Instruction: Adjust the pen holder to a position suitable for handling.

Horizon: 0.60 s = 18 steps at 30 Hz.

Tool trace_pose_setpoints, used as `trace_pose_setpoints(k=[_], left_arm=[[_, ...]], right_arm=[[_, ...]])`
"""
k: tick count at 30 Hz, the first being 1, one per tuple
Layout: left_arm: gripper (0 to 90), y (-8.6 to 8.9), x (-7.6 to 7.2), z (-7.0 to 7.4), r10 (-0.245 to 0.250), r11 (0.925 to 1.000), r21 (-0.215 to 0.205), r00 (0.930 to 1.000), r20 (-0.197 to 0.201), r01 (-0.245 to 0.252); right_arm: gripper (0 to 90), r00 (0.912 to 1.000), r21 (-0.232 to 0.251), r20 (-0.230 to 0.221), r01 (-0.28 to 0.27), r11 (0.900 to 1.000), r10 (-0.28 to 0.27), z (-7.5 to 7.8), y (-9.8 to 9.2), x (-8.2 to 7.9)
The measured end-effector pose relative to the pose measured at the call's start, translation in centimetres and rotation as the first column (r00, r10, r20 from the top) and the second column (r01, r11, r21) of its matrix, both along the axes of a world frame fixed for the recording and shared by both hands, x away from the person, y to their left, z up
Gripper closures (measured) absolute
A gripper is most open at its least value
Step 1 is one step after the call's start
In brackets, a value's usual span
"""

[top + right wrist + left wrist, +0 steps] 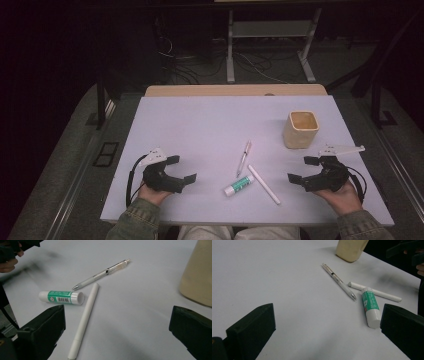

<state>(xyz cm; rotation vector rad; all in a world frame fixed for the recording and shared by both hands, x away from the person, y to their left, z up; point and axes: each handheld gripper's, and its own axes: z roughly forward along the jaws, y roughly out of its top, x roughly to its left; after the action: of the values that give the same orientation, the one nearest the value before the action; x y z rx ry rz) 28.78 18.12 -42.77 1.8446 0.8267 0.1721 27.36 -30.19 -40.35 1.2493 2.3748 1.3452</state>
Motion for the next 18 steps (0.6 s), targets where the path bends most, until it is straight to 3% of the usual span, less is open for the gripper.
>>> trace_pose_setpoints(k=[18], left_arm=[[0.0,0.1,0.0,-0.1,0.000,1.0000,-0.005,1.0000,-0.004,0.000]], right_arm=[[0.3,0.9994,-0.033,-0.011,0.032,0.999,-0.032,2.0,-2.4,1.3]])
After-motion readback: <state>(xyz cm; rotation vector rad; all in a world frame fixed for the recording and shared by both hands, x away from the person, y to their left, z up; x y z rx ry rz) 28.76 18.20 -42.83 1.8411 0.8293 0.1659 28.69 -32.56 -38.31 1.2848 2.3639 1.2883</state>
